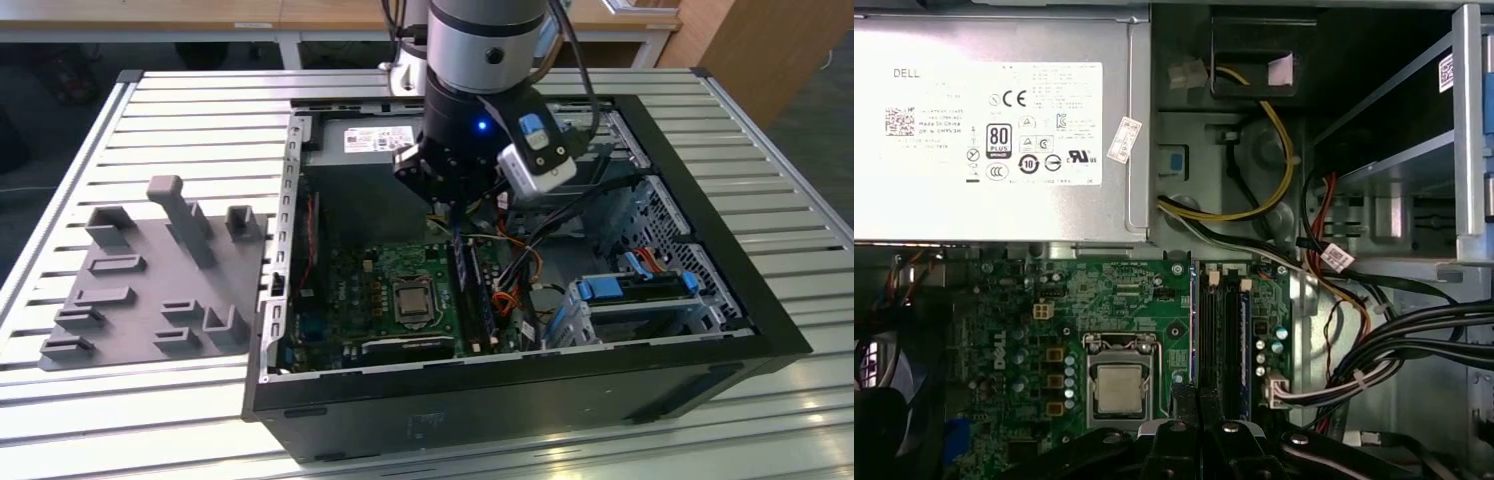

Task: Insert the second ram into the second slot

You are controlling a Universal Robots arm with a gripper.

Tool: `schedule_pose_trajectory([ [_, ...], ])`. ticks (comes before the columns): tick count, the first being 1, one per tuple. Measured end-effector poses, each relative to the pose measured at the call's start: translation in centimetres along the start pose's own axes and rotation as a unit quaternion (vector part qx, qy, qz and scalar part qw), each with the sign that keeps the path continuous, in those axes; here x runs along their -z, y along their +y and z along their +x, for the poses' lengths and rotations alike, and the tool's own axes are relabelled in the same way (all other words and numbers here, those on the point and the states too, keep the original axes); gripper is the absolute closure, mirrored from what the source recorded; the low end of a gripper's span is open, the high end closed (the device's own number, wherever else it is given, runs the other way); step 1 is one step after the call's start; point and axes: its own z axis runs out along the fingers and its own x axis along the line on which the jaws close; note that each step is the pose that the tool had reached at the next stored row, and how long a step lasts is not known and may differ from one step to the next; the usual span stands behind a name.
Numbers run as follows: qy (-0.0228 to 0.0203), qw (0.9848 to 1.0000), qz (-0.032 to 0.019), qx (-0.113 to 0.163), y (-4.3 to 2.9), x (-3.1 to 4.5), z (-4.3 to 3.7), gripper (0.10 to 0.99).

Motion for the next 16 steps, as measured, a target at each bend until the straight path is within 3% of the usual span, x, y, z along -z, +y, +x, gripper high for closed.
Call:
schedule_pose_trajectory([
  [16,0.0000,1.0000,0.0000,0.000,-0.03,-0.71,0.00,0.965],
])
